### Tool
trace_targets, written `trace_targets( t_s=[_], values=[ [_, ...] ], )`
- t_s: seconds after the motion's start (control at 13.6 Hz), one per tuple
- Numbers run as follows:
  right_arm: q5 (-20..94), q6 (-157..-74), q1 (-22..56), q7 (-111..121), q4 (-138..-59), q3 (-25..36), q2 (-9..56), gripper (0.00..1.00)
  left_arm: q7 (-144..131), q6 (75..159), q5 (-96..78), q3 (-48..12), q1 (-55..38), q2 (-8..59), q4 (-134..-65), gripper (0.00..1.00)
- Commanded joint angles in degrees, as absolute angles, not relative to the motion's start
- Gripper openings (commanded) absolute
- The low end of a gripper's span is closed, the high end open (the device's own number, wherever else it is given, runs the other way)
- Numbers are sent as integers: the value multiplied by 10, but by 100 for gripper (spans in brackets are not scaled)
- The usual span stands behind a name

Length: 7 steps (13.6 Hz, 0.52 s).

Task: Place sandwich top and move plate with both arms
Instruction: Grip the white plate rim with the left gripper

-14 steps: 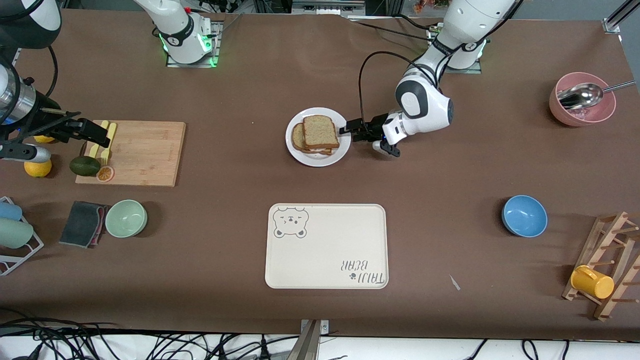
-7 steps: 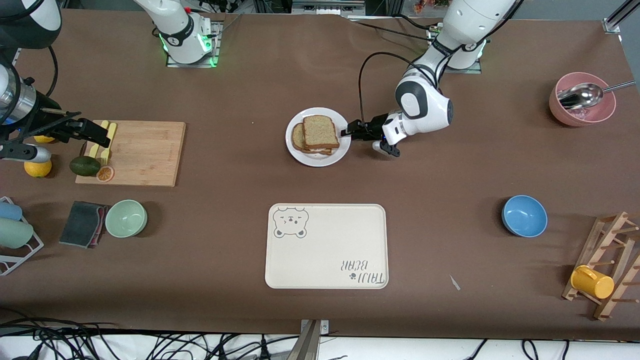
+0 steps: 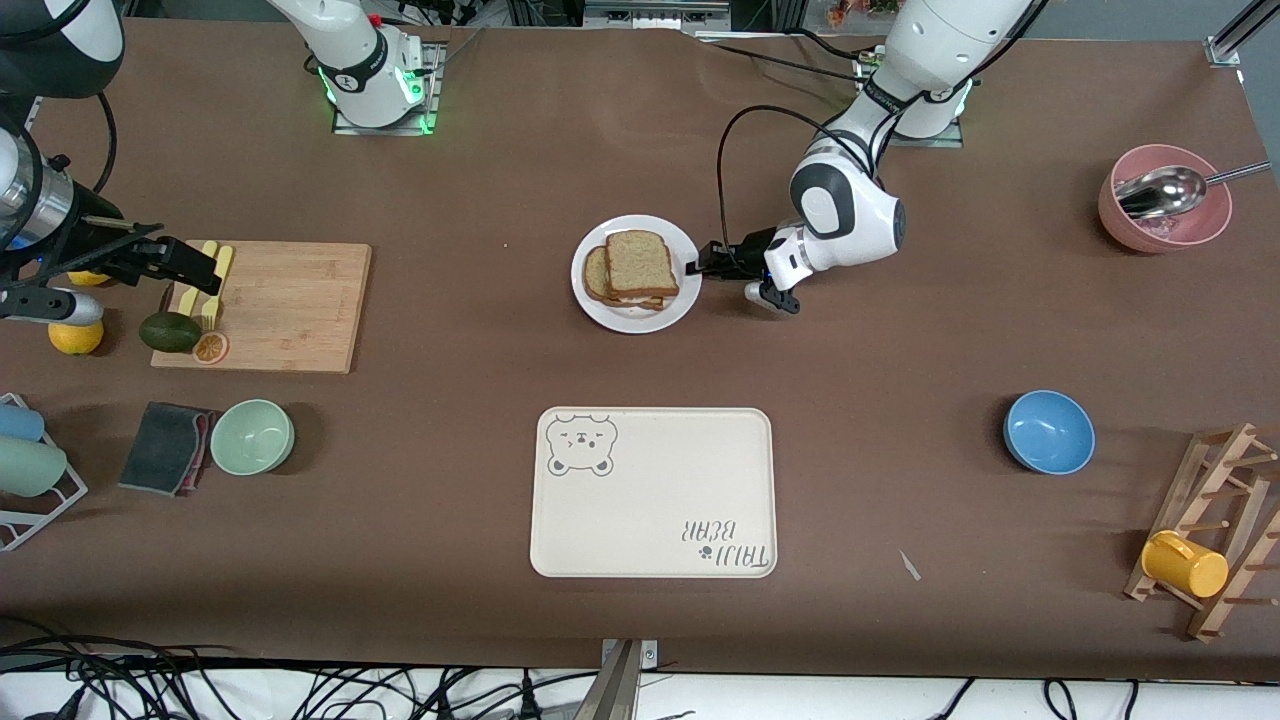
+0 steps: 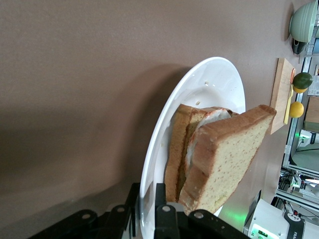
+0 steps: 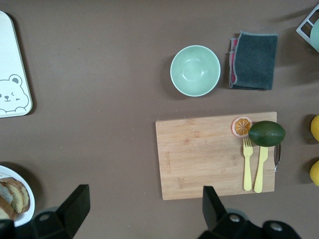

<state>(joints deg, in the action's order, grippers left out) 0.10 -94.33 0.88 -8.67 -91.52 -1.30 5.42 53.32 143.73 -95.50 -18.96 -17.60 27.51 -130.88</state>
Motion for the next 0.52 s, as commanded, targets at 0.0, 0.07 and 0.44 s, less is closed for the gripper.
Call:
trace_targets(
  t_s=[0.0,0.07,0.44],
  values=[
    [0,-940,11,-91,-922,-11,47,100,553,1442,-976,-188,-183,277,-1303,11],
    [-1,-942,11,-92,-922,-12,47,100,553,1442,-976,-188,-183,278,-1303,9],
    [-1,-941,10,-92,-919,-11,49,100,588,1442,-1016,-188,-183,284,-1303,0]
  ],
)
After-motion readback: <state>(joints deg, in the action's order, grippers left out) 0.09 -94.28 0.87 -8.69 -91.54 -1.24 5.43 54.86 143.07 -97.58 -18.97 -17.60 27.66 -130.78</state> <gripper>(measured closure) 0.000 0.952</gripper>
